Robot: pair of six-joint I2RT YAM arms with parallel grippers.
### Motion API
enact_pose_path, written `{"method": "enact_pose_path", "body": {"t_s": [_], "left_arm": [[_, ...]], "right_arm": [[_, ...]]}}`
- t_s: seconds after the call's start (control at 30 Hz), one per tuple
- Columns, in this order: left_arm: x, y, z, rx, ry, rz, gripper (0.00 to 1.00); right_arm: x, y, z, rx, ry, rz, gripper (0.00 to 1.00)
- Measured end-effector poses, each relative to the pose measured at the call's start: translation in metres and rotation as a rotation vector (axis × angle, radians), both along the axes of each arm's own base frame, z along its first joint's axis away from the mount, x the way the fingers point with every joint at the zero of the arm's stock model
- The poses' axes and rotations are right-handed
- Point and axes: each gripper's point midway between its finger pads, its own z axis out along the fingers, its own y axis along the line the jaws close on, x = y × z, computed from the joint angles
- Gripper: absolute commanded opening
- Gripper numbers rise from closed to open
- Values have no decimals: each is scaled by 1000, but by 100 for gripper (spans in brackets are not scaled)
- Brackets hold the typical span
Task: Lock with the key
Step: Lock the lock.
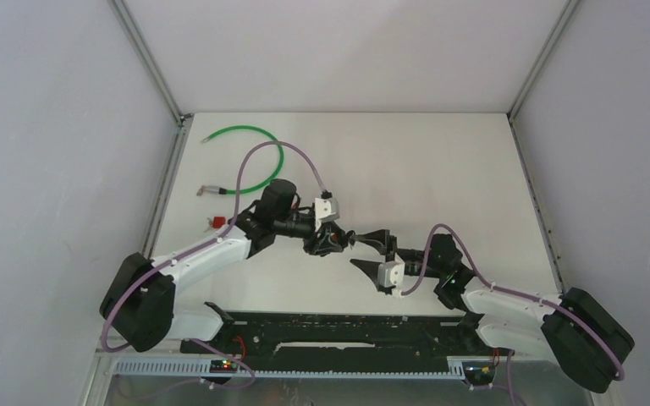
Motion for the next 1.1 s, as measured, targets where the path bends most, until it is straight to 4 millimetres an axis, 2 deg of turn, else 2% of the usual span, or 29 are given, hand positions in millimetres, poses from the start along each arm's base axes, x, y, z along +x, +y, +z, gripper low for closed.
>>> {"method": "enact_pose_path", "body": {"t_s": [0.2,0.33,0.53,0.87,1.1], "left_arm": [[-16,-2,-7,51,53,-80,0],[-30,-7,-1,70,39,-144,0],[-45,-5,11,70,-12,-187,0],[-59,-2,2,137,17,-249,0],[-62,-8,1,153,19,-283,3]], "right_arm": [[-2,-2,17,11,-117,-21,61],[-9,0,11,-35,-141,5,61],[-22,7,-2,-98,-149,60,61],[-29,13,-8,-137,-175,85,59],[-29,22,-14,-180,-185,102,51]]}}
